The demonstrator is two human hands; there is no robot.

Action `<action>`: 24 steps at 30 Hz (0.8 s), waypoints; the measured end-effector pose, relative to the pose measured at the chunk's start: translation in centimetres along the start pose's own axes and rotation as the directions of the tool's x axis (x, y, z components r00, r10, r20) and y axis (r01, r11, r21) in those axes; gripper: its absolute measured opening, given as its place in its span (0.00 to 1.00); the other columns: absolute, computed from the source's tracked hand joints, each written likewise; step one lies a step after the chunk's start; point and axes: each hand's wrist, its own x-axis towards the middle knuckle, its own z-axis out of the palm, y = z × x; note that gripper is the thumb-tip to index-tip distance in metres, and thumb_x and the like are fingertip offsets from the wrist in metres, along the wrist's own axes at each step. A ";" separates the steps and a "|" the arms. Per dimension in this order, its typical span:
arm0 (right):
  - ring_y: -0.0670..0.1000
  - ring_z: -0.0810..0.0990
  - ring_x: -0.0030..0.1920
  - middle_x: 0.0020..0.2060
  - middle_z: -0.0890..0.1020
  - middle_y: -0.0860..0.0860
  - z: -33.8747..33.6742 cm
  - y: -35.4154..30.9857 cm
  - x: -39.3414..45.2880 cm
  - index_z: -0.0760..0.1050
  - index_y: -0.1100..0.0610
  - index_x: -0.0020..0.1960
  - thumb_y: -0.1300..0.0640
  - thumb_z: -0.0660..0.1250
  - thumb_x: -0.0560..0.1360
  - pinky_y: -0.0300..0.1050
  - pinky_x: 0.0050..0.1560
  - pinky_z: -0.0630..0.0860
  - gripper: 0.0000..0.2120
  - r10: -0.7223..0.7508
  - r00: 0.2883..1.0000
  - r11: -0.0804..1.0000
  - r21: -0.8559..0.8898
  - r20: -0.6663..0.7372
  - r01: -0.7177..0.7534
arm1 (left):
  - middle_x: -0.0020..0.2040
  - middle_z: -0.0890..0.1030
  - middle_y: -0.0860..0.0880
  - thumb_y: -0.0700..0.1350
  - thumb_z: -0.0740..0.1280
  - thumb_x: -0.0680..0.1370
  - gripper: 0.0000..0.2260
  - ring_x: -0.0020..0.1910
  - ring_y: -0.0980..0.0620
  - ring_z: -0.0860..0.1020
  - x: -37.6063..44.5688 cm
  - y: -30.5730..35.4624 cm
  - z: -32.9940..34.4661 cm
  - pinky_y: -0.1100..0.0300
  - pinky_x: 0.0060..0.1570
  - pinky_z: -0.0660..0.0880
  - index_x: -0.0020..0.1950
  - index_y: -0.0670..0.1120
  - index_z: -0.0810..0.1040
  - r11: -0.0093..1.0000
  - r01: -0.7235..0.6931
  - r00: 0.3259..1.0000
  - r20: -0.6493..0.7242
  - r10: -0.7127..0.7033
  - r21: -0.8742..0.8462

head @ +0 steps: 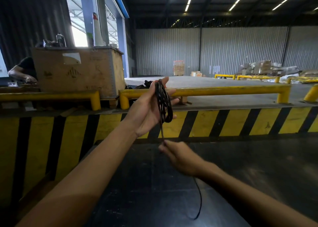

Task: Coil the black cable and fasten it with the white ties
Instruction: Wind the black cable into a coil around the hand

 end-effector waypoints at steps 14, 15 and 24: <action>0.37 0.78 0.36 0.33 0.76 0.40 -11.2 0.8 -0.4 0.75 0.45 0.47 0.47 0.61 0.74 0.30 0.32 0.72 0.05 -0.165 0.983 0.907 -0.404 -0.082 0.119 | 0.49 0.79 0.44 0.67 0.56 0.73 0.21 0.46 0.46 0.79 -3.3 -1.8 -5.4 0.51 0.49 0.74 0.48 0.54 0.79 0.287 0.342 0.872 -0.188 -0.452 0.895; 0.36 0.77 0.36 0.32 0.76 0.41 -11.8 1.1 -0.3 0.74 0.44 0.46 0.47 0.63 0.73 0.30 0.31 0.71 0.04 -0.173 0.975 0.914 -0.392 -0.139 0.106 | 0.53 0.79 0.45 0.68 0.56 0.71 0.24 0.51 0.45 0.79 -3.5 -1.9 -5.0 0.54 0.49 0.75 0.54 0.54 0.79 0.352 0.364 0.835 -0.135 -0.534 0.862; 0.45 0.78 0.38 0.38 0.79 0.48 -2.4 1.9 -2.7 0.71 0.43 0.43 0.48 0.54 0.80 0.44 0.38 0.76 0.10 0.059 0.993 0.993 -0.093 -0.098 -0.068 | 0.70 0.72 0.41 0.56 0.55 0.79 0.21 0.65 0.38 0.73 -2.6 -1.3 -1.3 0.32 0.62 0.66 0.72 0.55 0.67 0.919 0.289 0.915 0.358 -0.184 -0.266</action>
